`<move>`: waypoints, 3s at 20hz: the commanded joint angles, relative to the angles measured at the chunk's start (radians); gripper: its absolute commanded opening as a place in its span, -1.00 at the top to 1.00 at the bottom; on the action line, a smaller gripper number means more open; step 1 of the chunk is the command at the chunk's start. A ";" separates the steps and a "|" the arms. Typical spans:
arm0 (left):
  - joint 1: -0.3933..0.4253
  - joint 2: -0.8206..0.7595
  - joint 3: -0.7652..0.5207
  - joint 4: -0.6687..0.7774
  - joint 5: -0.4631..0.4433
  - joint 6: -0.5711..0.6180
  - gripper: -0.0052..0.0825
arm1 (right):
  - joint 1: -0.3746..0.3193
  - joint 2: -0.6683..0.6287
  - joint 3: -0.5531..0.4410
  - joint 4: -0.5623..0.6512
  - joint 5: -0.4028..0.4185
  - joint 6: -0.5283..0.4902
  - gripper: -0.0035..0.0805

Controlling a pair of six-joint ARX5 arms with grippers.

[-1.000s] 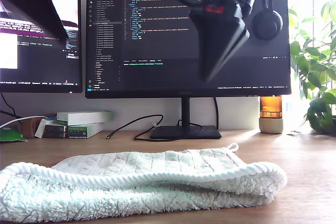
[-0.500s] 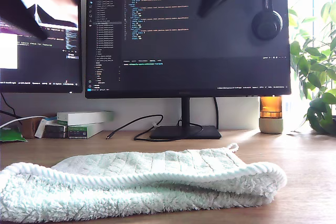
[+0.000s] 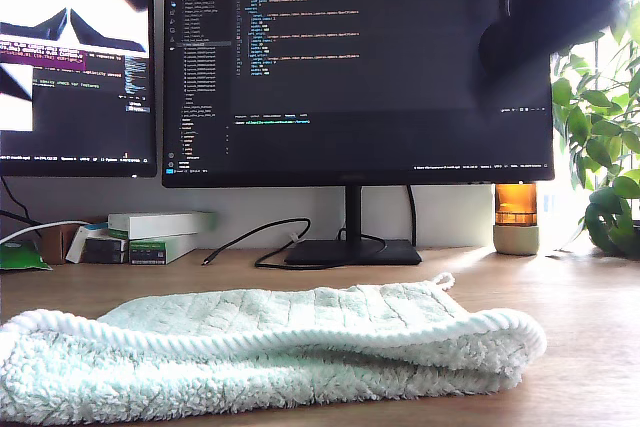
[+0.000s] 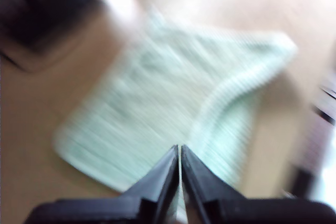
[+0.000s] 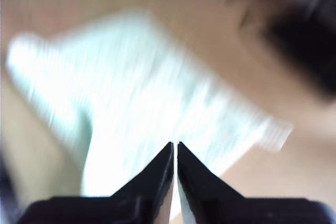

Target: Fold the tea towel to a neat square and place it to the right

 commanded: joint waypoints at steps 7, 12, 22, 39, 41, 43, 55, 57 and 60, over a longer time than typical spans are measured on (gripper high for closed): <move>-0.033 0.251 -0.007 -0.025 -0.045 0.064 0.13 | 0.013 0.114 -0.021 0.006 -0.058 -0.101 0.37; -0.035 0.386 -0.007 0.068 -0.052 0.062 0.03 | 0.013 0.115 -0.021 0.041 -0.058 -0.099 0.37; -0.035 0.537 -0.006 0.131 0.001 0.029 0.51 | 0.013 0.163 -0.021 0.016 -0.061 -0.102 0.16; -0.037 0.537 0.019 0.138 0.036 0.029 0.94 | 0.137 0.289 -0.021 -0.020 0.003 -0.286 0.08; -0.037 0.537 0.020 0.139 0.031 0.029 0.94 | 0.137 0.307 -0.021 -0.027 0.004 -0.287 0.08; -0.037 0.537 0.021 0.139 0.031 0.029 0.94 | 0.137 0.317 -0.021 -0.026 0.003 -0.288 0.09; -0.037 0.537 0.021 0.137 0.031 0.026 0.94 | 0.150 0.386 -0.021 0.004 0.039 -0.315 0.52; -0.037 0.537 0.021 0.138 0.031 0.027 0.94 | 0.150 0.386 -0.021 0.002 0.049 -0.311 0.86; -0.038 0.537 0.021 0.122 0.030 0.027 0.94 | 0.150 0.384 -0.007 -0.035 0.058 -0.298 0.94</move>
